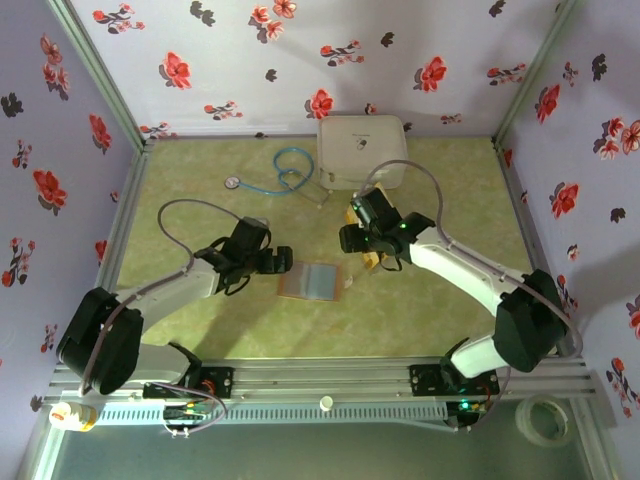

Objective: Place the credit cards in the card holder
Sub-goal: Move the card holder to the center of the table, then pick up the credit card from the storage box.

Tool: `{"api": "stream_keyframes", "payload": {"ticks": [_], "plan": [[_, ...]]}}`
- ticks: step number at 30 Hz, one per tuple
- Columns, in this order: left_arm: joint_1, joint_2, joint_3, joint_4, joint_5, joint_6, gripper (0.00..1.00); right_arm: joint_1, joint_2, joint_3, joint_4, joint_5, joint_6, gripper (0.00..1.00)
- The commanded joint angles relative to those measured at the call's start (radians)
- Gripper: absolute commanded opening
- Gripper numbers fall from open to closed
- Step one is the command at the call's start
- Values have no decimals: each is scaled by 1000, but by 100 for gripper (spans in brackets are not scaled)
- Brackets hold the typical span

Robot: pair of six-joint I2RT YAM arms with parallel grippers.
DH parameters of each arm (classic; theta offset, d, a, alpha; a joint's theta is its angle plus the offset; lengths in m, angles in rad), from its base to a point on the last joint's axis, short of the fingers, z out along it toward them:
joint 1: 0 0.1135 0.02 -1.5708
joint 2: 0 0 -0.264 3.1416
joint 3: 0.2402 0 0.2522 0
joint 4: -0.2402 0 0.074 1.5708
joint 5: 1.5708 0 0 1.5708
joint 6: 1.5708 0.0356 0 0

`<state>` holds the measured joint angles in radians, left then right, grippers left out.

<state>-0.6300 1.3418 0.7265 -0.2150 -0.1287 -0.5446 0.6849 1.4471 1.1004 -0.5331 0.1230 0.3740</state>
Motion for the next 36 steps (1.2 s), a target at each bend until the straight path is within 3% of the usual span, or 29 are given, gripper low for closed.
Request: {"api": "stream_keyframes", "payload": {"ticks": [1,6,14,26,36], "plan": [[7,21,39,-54,-85,-46,100,-7,21,49,-93,124,-30,59],[7,24,33,-59,-120,-67,100,-13,117,149,-212,89,-57,53],[13,-12,7,-60,-131,-90,100,-25,187,154,-210,115,-75,52],[19,-7,13,-91,-106,-89,100,-39,285,173,-203,112,-84,40],[21,7,2,-70,-71,-73,100,-39,334,179,-192,123,-87,39]]}}
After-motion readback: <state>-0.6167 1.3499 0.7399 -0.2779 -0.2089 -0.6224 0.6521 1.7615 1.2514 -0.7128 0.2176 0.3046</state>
